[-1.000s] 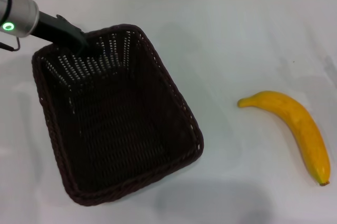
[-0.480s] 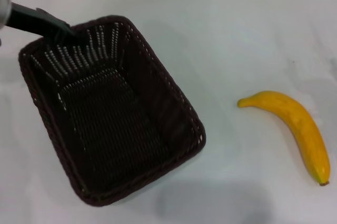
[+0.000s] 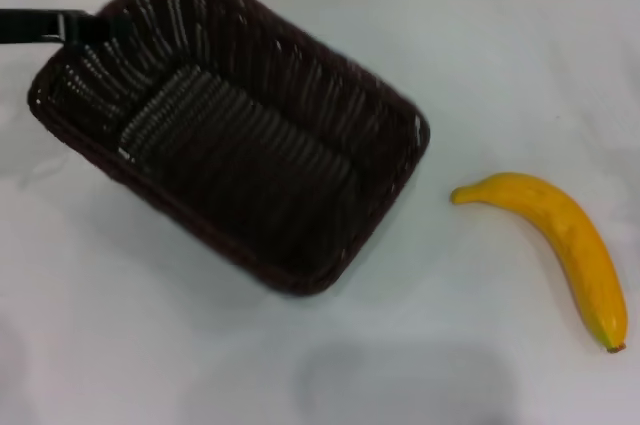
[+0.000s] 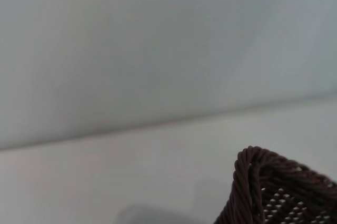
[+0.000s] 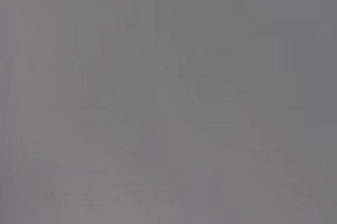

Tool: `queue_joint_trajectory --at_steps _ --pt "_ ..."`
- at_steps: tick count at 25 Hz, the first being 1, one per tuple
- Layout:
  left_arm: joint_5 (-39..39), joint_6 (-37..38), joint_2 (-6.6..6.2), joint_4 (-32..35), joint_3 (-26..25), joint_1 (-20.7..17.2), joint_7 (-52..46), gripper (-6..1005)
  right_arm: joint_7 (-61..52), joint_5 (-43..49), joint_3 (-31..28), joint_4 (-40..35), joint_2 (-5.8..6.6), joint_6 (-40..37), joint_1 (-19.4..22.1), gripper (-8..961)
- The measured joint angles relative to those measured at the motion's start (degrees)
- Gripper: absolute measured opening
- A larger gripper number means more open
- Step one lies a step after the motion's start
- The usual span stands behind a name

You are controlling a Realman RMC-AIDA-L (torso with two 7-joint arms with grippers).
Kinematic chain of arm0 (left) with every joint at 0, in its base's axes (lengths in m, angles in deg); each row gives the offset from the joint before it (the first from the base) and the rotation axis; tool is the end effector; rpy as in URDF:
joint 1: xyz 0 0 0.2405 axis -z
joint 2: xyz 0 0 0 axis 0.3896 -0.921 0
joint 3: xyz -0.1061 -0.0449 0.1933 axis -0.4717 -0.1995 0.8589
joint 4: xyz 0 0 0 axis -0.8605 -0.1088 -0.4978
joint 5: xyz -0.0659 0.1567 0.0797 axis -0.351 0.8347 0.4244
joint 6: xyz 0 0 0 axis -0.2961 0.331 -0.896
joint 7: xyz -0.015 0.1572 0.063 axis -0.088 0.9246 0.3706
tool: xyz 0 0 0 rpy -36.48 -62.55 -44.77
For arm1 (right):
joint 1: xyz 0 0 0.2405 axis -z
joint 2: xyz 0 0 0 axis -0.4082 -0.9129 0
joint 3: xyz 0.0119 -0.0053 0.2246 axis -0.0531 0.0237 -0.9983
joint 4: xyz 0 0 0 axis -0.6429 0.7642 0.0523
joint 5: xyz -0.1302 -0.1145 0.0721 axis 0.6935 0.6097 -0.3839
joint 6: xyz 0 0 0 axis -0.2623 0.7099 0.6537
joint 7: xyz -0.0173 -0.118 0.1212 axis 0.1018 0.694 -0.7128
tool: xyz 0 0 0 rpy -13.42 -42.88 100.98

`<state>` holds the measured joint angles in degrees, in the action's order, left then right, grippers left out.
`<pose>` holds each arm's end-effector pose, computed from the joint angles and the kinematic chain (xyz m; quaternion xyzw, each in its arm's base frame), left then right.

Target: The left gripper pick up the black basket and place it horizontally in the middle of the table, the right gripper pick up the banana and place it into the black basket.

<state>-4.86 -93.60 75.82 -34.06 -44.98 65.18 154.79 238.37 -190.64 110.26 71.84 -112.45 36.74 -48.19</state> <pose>-0.2323 0.3966 0.0783 -0.8548 -0.4284 -0.1804 0.2310 0.3263 0.3132 0.0662 -0.6198 0.2878 0.3572 0.6367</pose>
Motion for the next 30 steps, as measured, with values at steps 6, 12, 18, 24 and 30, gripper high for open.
queue_joint_trajectory --at_steps 6,12,18,24,30 --pt "-11.2 3.3 1.13 -0.2 -0.2 -5.0 -2.6 199 0.0 0.3 0.2 -3.5 0.22 -1.6 0.7 870" --pt "-20.2 11.2 5.34 -2.0 -0.3 -8.5 -3.1 202 0.4 0.4 0.5 -6.8 0.5 -1.8 0.9 870" --pt "-23.9 16.1 10.25 -4.3 -0.3 -9.3 -2.0 214 4.0 0.4 0.6 -9.3 0.51 -2.8 0.7 870" --pt "-24.7 17.2 11.47 -8.3 0.0 -8.4 -1.8 226 7.0 0.6 0.7 -11.0 0.47 -3.5 0.4 870" --pt "-25.3 14.7 11.64 -10.1 0.0 -8.8 -3.9 238 9.0 0.6 0.8 -11.2 0.57 -3.7 0.3 870"
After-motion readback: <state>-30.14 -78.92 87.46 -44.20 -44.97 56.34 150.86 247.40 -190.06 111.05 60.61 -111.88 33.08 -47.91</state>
